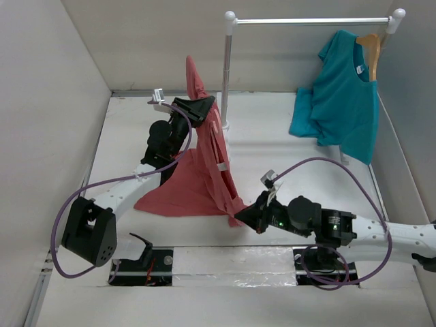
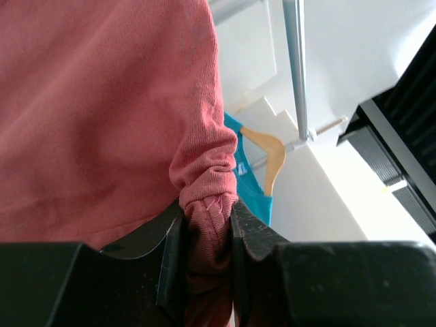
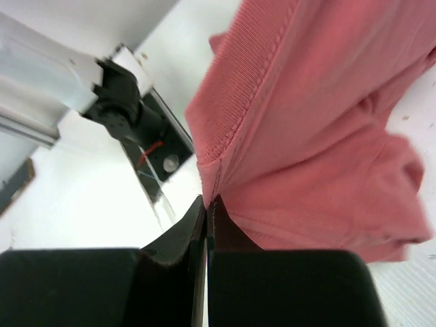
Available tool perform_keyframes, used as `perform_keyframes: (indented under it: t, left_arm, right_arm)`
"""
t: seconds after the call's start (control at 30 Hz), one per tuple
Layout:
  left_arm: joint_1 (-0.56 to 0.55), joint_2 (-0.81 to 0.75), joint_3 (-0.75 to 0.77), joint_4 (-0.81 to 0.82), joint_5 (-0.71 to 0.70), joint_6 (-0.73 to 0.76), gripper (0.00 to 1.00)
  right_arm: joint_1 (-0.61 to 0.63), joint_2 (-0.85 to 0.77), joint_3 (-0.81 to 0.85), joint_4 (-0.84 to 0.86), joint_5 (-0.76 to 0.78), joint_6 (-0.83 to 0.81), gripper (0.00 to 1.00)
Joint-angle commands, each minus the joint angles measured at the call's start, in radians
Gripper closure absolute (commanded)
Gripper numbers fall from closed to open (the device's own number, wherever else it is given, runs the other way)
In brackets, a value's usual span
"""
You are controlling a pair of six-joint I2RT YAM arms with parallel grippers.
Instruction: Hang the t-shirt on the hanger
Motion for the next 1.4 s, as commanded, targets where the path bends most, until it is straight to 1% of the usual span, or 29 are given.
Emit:
perform_keyframes:
  t: [0.0, 0.07, 0.1, 0.13, 0.23, 0.27, 0.3, 0.37, 0.4, 0.43, 0.47, 0.5, 0.57, 0.6, 0.67, 0.73, 0.77, 0.8, 0.83, 0.87, 0.9, 0.93, 1.07, 1.17, 1.2, 1.23, 1.3, 1.37]
  left_arm:
    - [-0.006, -0.057, -0.060, 0.149, 0.079, 0.009, 1.00]
    - [-0.006, -0.075, -0.119, 0.160, 0.134, -0.014, 1.00]
    - [-0.006, -0.084, -0.139, 0.162, 0.151, -0.023, 1.00]
    - [-0.006, -0.103, -0.169, 0.160, 0.178, -0.031, 1.00]
    - [-0.006, -0.130, -0.211, 0.142, 0.243, -0.054, 1.00]
    - [-0.006, -0.136, -0.222, 0.119, 0.251, -0.057, 1.00]
    - [-0.006, -0.146, -0.235, 0.114, 0.264, -0.066, 1.00]
    - [-0.006, -0.161, -0.275, 0.105, 0.298, -0.076, 1.00]
    - [-0.006, -0.167, -0.287, 0.099, 0.309, -0.085, 1.00]
    - [-0.006, -0.175, -0.312, 0.094, 0.324, -0.086, 1.00]
    - [-0.006, -0.176, -0.324, 0.091, 0.327, -0.094, 1.00]
    - [-0.006, -0.178, -0.340, 0.094, 0.332, -0.099, 1.00]
    - [-0.006, -0.173, -0.384, 0.126, 0.344, -0.115, 1.00]
    - [-0.006, -0.170, -0.401, 0.137, 0.344, -0.123, 1.00]
    - [-0.006, -0.167, -0.429, 0.154, 0.343, -0.131, 1.00]
    - [-0.006, -0.161, -0.442, 0.163, 0.344, -0.131, 1.00]
    - [-0.006, -0.161, -0.444, 0.168, 0.341, -0.131, 1.00]
    - [-0.006, -0.160, -0.443, 0.168, 0.338, -0.131, 1.00]
    - [-0.006, -0.161, -0.446, 0.168, 0.330, -0.131, 1.00]
    - [-0.006, -0.163, -0.446, 0.169, 0.326, -0.131, 1.00]
    - [-0.006, -0.161, -0.447, 0.169, 0.315, -0.132, 1.00]
    - [-0.006, -0.163, -0.447, 0.169, 0.312, -0.134, 1.00]
    - [-0.006, -0.166, -0.450, 0.177, 0.288, -0.140, 1.00]
    - [-0.006, -0.210, -0.456, 0.113, 0.229, -0.106, 1.00]
    - [-0.006, -0.222, -0.453, 0.094, 0.225, -0.085, 1.00]
    - [-0.006, -0.228, -0.434, 0.073, 0.220, -0.073, 1.00]
    - [-0.006, -0.232, -0.413, 0.025, 0.231, -0.036, 1.00]
    - [-0.006, -0.230, -0.401, -0.005, 0.252, -0.013, 1.00]
  right_arm:
    - [-0.001, -0.025, 0.103, -0.141, 0.066, -0.036, 1.00]
    - [-0.030, 0.013, 0.166, -0.136, 0.043, -0.069, 1.00]
    - [-0.043, 0.042, 0.180, -0.110, 0.001, -0.077, 1.00]
    - [-0.052, 0.105, 0.193, -0.084, -0.020, -0.089, 1.00]
    - [-0.052, 0.225, 0.206, 0.009, -0.075, -0.096, 1.00]
    - [-0.052, 0.307, 0.224, 0.017, -0.089, -0.094, 1.00]
    - [-0.052, 0.346, 0.238, -0.001, -0.098, -0.091, 1.00]
    - [-0.052, 0.409, 0.256, -0.027, -0.086, -0.079, 1.00]
    - [-0.052, 0.411, 0.252, -0.035, -0.077, -0.074, 0.98]
    - [-0.052, 0.406, 0.246, -0.037, -0.070, -0.067, 0.93]
    - [-0.052, 0.385, 0.237, -0.032, -0.069, -0.065, 0.76]
    - [-0.052, 0.374, 0.230, -0.027, -0.066, -0.064, 0.65]
    - [-0.052, 0.353, 0.238, -0.050, -0.061, -0.062, 0.49]
    - [-0.052, 0.336, 0.250, -0.110, -0.051, -0.065, 0.41]
    - [-0.052, 0.319, 0.299, -0.199, -0.020, -0.074, 0.35]
    - [-0.052, 0.287, 0.337, -0.234, 0.024, -0.082, 0.34]
    - [-0.052, 0.276, 0.345, -0.244, 0.034, -0.085, 0.35]
    - [-0.052, 0.271, 0.351, -0.228, 0.043, -0.090, 0.40]
    - [-0.052, 0.267, 0.353, -0.205, 0.049, -0.094, 0.55]
    - [-0.052, 0.271, 0.347, -0.181, 0.058, -0.091, 0.78]
    - [-0.052, 0.294, 0.342, -0.121, 0.071, -0.084, 1.00]
    - [-0.052, 0.294, 0.342, -0.092, 0.072, -0.083, 1.00]
    - [-0.052, 0.410, 0.356, 0.005, 0.118, -0.074, 1.00]
    - [-0.052, 0.431, 0.353, 0.034, 0.147, -0.076, 0.72]
    - [-0.052, 0.434, 0.342, 0.084, 0.150, -0.083, 0.58]
    - [-0.052, 0.435, 0.330, 0.095, 0.144, -0.090, 0.53]
    - [-0.052, 0.458, 0.333, 0.095, 0.125, -0.111, 0.46]
    - [-0.052, 0.472, 0.348, 0.069, 0.147, -0.107, 0.47]
